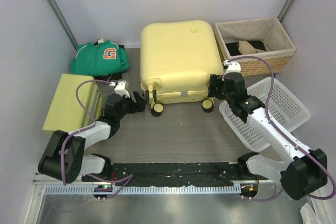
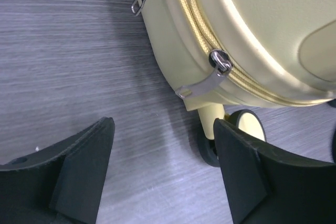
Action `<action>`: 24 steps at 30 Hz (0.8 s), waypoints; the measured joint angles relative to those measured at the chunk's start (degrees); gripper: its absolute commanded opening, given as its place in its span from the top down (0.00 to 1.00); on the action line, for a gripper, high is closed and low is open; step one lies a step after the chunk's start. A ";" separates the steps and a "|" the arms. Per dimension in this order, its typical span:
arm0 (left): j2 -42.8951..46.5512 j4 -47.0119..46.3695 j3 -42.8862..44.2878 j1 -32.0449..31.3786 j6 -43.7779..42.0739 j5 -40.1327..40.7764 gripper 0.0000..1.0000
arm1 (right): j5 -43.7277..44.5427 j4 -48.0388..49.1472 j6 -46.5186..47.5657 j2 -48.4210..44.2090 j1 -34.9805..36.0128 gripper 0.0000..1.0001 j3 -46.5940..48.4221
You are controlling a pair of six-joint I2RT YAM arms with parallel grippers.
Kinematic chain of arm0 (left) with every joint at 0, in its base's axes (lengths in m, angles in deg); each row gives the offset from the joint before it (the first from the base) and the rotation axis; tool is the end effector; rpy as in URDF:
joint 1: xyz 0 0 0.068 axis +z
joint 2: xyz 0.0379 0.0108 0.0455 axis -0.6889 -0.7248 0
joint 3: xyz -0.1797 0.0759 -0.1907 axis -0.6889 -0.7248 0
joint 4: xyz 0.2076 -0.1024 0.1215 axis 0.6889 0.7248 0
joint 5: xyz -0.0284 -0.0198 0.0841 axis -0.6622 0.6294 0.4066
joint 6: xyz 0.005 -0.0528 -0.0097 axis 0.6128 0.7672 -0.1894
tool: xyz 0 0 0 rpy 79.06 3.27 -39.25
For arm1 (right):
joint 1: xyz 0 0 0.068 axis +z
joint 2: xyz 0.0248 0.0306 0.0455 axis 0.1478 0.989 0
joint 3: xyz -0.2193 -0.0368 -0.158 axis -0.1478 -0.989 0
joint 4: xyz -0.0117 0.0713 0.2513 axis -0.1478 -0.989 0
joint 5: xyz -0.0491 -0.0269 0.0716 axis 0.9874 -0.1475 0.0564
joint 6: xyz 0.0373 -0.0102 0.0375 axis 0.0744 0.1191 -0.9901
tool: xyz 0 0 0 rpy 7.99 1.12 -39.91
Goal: Open, take out, and arrange the luggage
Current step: Unzip the luggage at the center of the board.
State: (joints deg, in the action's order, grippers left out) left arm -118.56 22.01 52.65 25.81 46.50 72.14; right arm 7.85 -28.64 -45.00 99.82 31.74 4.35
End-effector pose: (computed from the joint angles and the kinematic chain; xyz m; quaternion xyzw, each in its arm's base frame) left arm 0.2299 -0.0773 0.1720 -0.0264 0.8276 -0.2449 0.5043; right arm 0.2294 0.0884 0.2913 -0.0095 0.8646 0.0438 0.5005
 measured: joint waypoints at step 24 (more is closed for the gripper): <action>-8.55 -5.14 5.88 -0.04 -10.97 -5.01 0.99 | -0.11 0.39 0.11 1.64 0.00 0.20 0.00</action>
State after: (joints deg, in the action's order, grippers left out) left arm -127.10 16.88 58.53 25.76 35.53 67.14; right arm 7.74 -28.25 -44.89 101.46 31.74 4.35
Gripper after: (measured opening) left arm 0.137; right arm 0.823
